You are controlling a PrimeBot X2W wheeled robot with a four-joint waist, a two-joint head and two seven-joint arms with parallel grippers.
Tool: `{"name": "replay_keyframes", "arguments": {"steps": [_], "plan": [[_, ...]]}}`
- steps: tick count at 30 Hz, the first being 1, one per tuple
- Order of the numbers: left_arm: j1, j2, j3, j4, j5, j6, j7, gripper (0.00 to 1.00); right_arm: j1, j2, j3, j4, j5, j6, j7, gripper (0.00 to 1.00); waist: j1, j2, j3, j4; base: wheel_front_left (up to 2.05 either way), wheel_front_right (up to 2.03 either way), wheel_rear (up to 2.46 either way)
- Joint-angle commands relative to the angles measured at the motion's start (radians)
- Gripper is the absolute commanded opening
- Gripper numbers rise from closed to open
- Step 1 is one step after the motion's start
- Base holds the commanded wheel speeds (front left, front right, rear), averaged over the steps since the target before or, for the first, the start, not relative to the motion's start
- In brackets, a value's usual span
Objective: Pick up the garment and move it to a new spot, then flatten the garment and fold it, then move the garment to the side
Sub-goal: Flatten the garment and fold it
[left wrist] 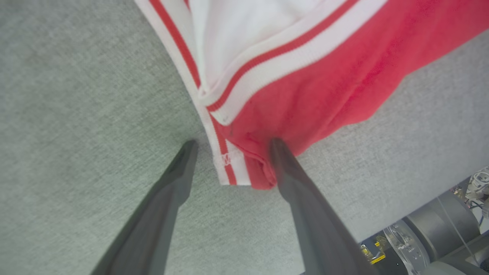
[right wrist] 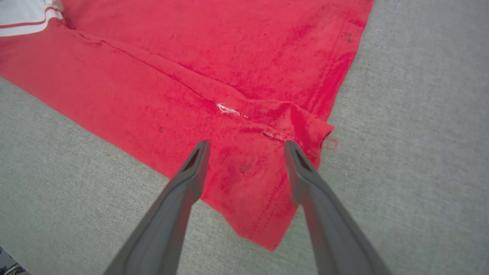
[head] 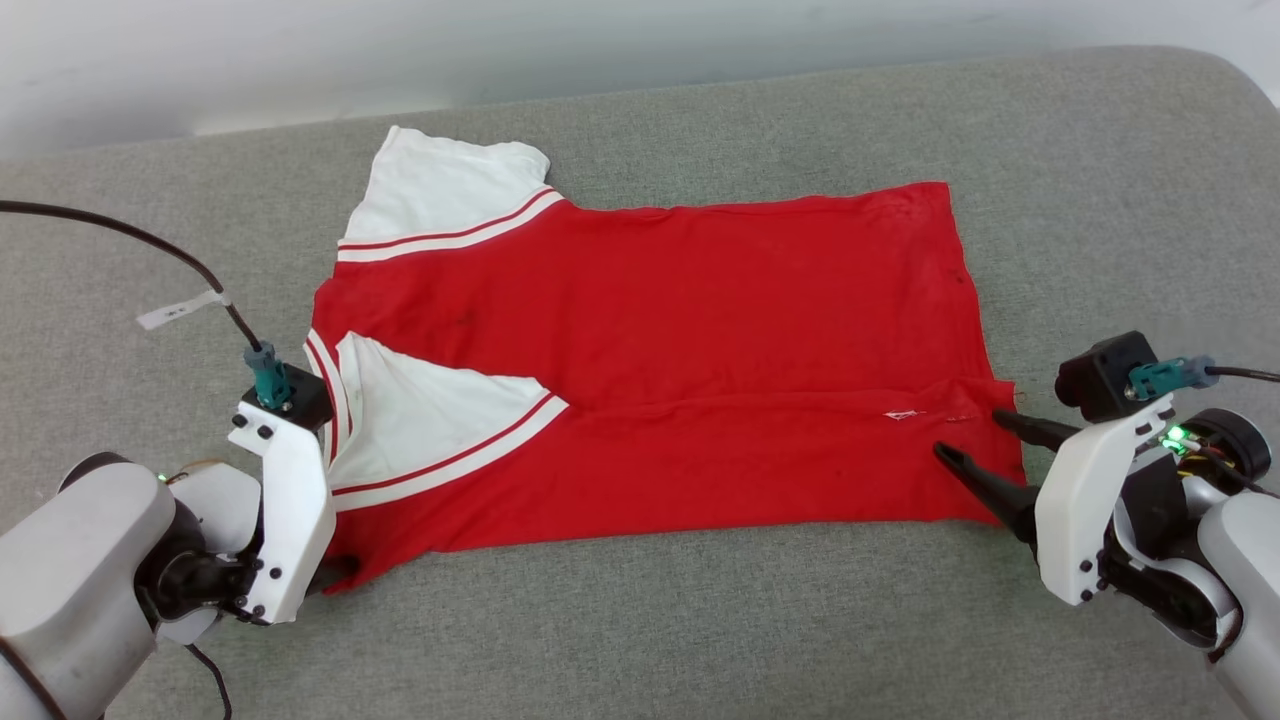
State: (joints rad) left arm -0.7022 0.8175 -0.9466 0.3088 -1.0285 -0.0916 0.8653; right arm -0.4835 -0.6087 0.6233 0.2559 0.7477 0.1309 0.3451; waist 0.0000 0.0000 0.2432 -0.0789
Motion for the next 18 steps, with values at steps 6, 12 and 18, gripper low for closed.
{"name": "replay_keyframes", "arguments": {"steps": [6,12,18], "plan": [[0.021,-0.045,-0.034,0.052,0.000,-0.023,-0.027,0.00,-0.050,-0.004,0.017,0.019,0.015,0.000,-0.005,1.00,0.0000,0.0000,-0.018,-0.001,0.00,0.00,0.00],[-0.009,-0.001,-0.037,0.010,0.013,-0.034,-0.062,0.00,-0.134,-0.069,0.055,-0.010,0.021,-0.001,0.077,1.00,0.0000,0.0000,-0.047,-0.002,0.00,0.00,0.00],[-0.011,0.038,-0.044,-0.069,0.021,-0.036,-0.095,0.00,-0.228,-0.148,0.135,-0.032,0.066,-0.001,0.312,1.00,0.0000,0.0000,-0.057,0.004,0.00,0.00,0.00]]}}
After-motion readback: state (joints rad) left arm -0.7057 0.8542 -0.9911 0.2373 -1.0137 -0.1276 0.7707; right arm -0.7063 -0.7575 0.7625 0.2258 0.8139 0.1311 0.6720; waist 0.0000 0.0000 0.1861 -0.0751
